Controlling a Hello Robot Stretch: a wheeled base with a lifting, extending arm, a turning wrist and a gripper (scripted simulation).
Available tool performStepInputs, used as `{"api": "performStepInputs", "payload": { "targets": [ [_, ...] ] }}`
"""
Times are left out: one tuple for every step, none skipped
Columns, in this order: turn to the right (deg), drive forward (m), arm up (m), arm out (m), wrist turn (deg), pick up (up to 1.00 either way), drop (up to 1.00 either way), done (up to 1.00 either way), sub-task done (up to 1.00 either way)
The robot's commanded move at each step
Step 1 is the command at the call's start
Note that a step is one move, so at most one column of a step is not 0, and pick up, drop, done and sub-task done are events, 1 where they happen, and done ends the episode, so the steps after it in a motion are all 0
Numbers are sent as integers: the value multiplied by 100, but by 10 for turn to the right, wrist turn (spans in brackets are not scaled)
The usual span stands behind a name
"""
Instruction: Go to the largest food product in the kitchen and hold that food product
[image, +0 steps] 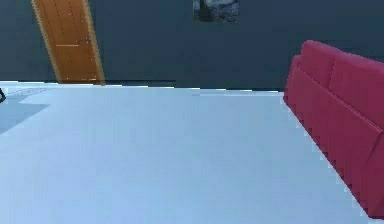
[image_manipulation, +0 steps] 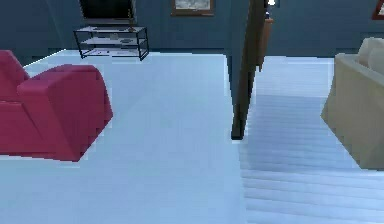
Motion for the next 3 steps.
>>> {"api": "performStepInputs", "payload": {
  "targets": [
    [0, 30, 0, 0, 0, 0, 0, 0, 0],
    [-450, 0, 0, 0, 0, 0, 0, 0, 0],
    [-420, 0, 0, 0, 0, 0, 0, 0, 0]
  ]
}}
